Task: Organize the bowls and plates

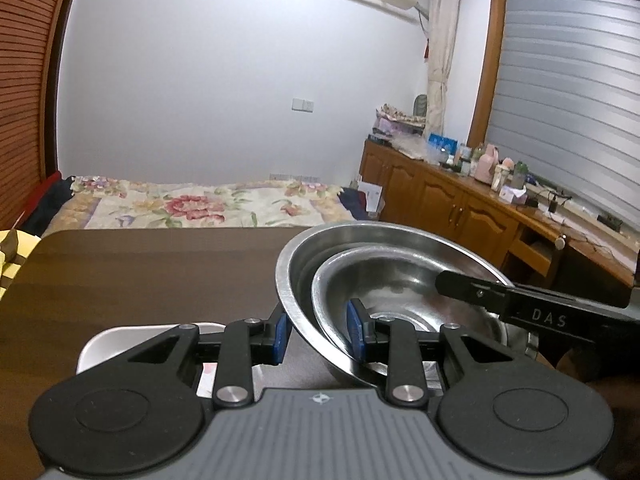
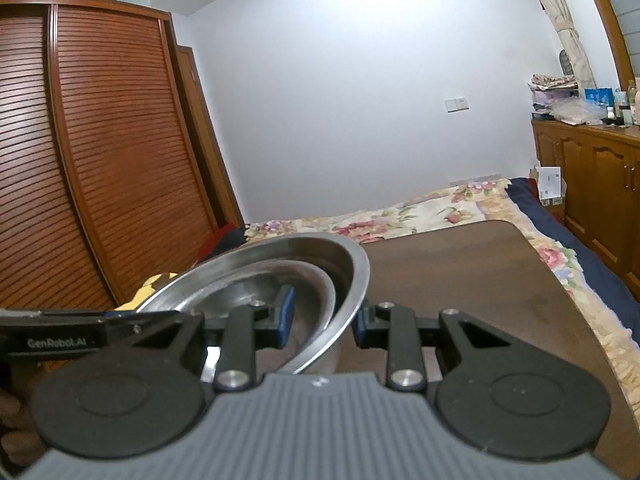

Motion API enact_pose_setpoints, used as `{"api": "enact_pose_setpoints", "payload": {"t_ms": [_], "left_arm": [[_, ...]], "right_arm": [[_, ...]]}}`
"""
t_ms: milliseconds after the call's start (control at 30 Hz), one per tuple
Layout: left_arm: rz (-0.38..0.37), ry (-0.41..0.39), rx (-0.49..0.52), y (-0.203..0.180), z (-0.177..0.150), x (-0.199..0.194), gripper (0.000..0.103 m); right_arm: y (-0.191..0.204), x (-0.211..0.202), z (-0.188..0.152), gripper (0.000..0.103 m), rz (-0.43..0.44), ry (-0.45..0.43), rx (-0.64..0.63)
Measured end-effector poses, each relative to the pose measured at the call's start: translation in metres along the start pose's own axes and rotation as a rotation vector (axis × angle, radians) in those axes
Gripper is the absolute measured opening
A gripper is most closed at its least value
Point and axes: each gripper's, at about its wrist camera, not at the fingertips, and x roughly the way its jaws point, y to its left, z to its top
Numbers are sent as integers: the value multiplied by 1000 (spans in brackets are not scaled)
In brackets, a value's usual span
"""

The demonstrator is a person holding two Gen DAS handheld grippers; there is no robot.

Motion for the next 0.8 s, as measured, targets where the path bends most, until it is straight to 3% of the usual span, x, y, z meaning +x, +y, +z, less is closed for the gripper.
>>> {"api": "enact_pose_setpoints", "payload": {"t_ms": [267, 800], "left_arm": [[37, -16, -18, 25, 1, -18, 31], [142, 1, -76, 74, -13, -43, 31]], "right_arm": [[18, 14, 1, 31, 55, -4, -4], [59, 43, -12, 31, 173, 71, -29]]}}
